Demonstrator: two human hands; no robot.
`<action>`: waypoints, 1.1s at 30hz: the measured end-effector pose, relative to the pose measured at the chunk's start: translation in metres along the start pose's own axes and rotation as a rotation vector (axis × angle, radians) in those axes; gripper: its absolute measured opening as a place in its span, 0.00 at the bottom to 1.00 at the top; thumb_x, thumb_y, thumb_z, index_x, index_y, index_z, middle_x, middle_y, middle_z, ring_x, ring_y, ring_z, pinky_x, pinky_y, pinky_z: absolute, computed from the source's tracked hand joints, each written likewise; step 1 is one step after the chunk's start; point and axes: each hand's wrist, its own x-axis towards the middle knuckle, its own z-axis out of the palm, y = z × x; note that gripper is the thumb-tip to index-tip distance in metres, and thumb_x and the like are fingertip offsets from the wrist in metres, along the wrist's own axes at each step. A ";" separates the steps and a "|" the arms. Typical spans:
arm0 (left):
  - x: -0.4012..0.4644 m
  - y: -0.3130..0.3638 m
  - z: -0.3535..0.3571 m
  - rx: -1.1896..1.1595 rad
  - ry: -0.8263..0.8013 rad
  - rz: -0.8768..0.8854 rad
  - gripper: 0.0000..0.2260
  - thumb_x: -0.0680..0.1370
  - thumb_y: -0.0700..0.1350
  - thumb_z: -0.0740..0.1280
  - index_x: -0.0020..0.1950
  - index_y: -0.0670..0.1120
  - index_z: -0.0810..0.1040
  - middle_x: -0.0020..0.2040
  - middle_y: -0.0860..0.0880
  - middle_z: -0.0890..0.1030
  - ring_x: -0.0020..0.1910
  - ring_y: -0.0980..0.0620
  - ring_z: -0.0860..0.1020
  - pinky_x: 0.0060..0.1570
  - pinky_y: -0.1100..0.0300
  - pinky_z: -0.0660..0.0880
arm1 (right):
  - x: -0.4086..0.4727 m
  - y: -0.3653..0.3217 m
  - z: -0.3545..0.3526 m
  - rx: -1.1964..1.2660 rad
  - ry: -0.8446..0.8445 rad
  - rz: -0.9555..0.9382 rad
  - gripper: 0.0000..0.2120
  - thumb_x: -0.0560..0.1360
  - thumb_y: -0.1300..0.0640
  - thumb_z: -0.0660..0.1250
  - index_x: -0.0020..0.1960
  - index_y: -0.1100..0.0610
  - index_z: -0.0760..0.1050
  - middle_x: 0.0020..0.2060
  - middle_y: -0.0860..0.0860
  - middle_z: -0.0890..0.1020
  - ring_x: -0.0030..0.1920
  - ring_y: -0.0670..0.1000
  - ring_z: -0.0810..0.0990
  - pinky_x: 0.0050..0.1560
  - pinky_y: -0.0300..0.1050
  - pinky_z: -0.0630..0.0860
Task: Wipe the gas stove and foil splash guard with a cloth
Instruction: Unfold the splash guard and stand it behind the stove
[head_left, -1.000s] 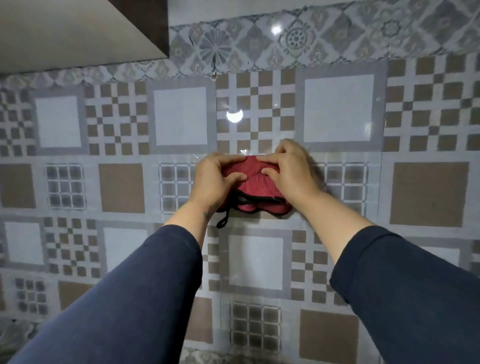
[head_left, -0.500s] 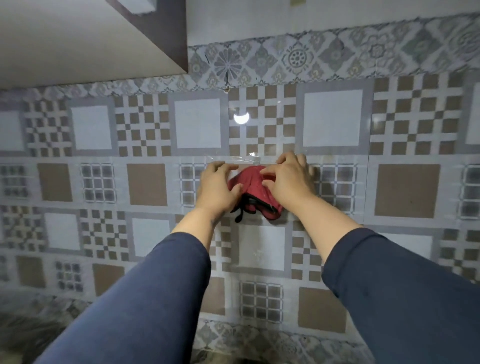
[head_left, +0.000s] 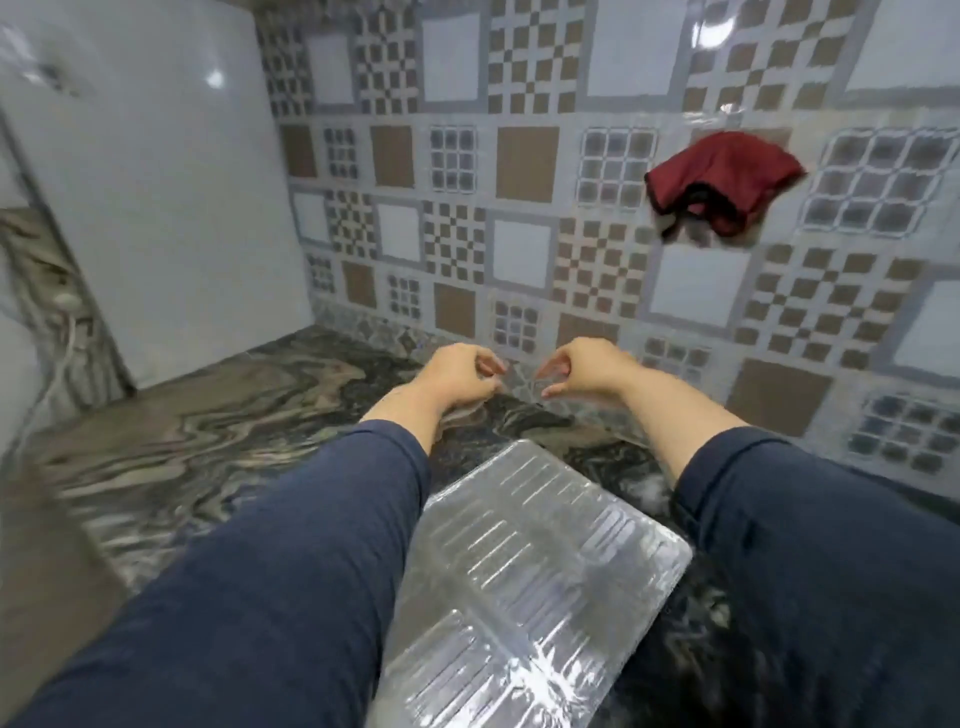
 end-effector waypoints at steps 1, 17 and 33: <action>-0.024 -0.022 0.004 -0.018 -0.005 -0.059 0.11 0.76 0.41 0.66 0.57 0.45 0.80 0.58 0.44 0.82 0.59 0.47 0.79 0.60 0.59 0.71 | -0.006 -0.014 0.023 0.028 -0.049 -0.032 0.15 0.72 0.47 0.70 0.58 0.47 0.78 0.61 0.49 0.79 0.62 0.56 0.75 0.64 0.57 0.70; -0.271 -0.266 0.057 -0.015 0.008 -0.725 0.24 0.75 0.46 0.68 0.71 0.54 0.68 0.67 0.45 0.66 0.68 0.43 0.66 0.64 0.57 0.66 | -0.018 -0.213 0.272 0.045 -0.501 -0.433 0.22 0.69 0.56 0.70 0.63 0.48 0.76 0.61 0.54 0.78 0.59 0.56 0.77 0.55 0.44 0.75; -0.291 -0.307 0.056 0.064 0.064 -0.573 0.34 0.69 0.62 0.69 0.73 0.60 0.63 0.48 0.50 0.64 0.51 0.50 0.62 0.60 0.54 0.67 | 0.003 -0.213 0.300 -0.213 -0.408 -0.576 0.28 0.72 0.34 0.62 0.69 0.30 0.58 0.74 0.50 0.60 0.75 0.55 0.56 0.70 0.69 0.38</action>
